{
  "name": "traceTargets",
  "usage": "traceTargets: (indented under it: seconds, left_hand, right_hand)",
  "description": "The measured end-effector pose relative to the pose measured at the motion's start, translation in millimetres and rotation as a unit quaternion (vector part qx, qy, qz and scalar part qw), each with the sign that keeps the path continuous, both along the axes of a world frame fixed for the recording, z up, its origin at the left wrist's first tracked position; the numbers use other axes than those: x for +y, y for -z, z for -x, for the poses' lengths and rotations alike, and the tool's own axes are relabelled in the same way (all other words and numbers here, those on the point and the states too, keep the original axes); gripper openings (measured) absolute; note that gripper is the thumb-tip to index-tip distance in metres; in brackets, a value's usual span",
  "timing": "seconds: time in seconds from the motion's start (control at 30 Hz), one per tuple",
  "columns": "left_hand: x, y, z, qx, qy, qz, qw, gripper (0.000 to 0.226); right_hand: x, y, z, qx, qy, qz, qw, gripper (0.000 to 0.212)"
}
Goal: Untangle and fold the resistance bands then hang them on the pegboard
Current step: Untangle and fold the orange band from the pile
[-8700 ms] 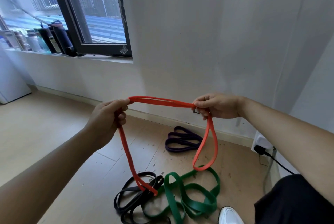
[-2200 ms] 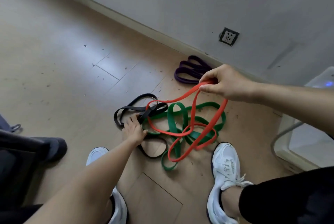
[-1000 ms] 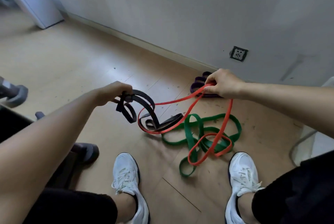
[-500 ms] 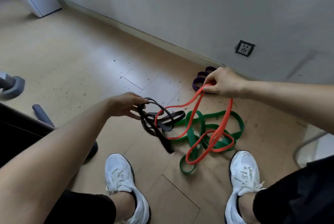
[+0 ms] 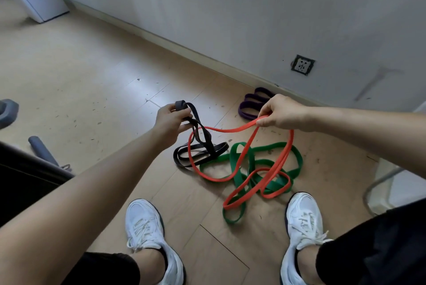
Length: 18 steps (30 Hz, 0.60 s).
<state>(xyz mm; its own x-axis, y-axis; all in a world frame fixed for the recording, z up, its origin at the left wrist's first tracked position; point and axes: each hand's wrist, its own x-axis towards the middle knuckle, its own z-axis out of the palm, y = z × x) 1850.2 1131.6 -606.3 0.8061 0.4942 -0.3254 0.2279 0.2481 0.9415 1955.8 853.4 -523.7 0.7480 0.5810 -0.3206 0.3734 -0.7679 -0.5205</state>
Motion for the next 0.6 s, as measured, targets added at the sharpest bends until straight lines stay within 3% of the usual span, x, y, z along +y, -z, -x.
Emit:
traceTargets:
  seconds: [0.1, 0.17, 0.23, 0.3, 0.37, 0.47, 0.6]
  left_hand:
    - [-20, 8, 0, -0.027, -0.065, 0.014, 0.997, 0.027]
    - [-40, 20, 2, -0.016, -0.049, 0.028, 0.998, 0.023]
    - [-55, 33, 5, 0.025, 0.037, 0.048, 0.998, 0.022]
    - [-59, 40, 8, 0.082, 0.183, 0.041, 0.979, 0.024]
    - [-53, 41, 10, 0.12, 0.245, 0.012, 0.962, 0.025]
    - [-38, 41, 8, 0.119, 0.201, -0.035, 0.972, 0.034]
    - [-40, 42, -1, 0.087, 0.21, -0.199, 0.953, 0.035]
  right_hand:
    - [3, -1, 0, 0.052, 0.039, -0.039, 0.997, 0.014]
    - [6, -3, -2, 0.082, 0.07, -0.08, 0.991, 0.015]
    - [8, -8, -4, 0.083, 0.084, -0.097, 0.988, 0.015]
    - [8, -11, -6, 0.063, 0.077, -0.091, 0.991, 0.014]
    - [6, -12, -8, 0.054, 0.068, -0.084, 0.993, 0.013]
    - [2, -13, -6, 0.051, 0.054, -0.076, 0.994, 0.012]
    - [-1, -23, -6, 0.051, 0.019, -0.106, 0.993, 0.012]
